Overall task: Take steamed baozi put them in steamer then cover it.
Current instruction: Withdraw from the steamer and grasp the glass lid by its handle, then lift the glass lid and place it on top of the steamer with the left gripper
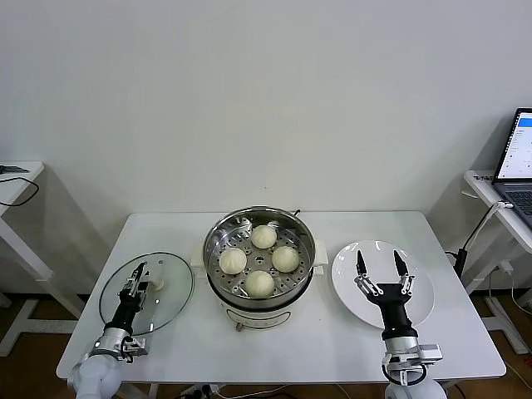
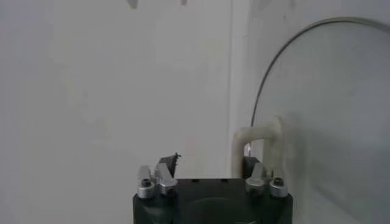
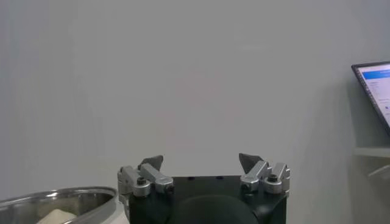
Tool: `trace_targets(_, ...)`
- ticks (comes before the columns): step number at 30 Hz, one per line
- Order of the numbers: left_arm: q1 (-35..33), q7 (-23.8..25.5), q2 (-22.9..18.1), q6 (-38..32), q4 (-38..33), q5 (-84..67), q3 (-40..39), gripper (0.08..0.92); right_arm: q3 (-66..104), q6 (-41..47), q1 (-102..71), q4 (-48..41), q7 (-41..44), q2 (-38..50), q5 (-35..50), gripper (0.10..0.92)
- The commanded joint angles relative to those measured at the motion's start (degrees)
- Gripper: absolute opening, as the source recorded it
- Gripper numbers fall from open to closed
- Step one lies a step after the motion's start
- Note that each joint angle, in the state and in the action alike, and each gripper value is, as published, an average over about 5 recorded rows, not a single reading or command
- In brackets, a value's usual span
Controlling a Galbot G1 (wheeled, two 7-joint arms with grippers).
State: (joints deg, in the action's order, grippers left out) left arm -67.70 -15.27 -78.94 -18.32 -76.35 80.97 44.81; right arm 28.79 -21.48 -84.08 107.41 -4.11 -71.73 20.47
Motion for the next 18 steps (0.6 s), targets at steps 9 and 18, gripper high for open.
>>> trace_targets(9, -2.0, -1.4, -0.6, 2.2, -7.8, 2.4, 1.7, 0.207, 0.1, -0.3, 0.6, -0.7, 0.0, -0.2, 0.0, 0.823)
trace_targets(18, -9.4, 0.8, 0.6, 6.4, -25.8, -0.7, 5.5, 0.188, 0.1, -0.3, 1.0, -0.9, 0.0, -0.2, 0.2, 0.823)
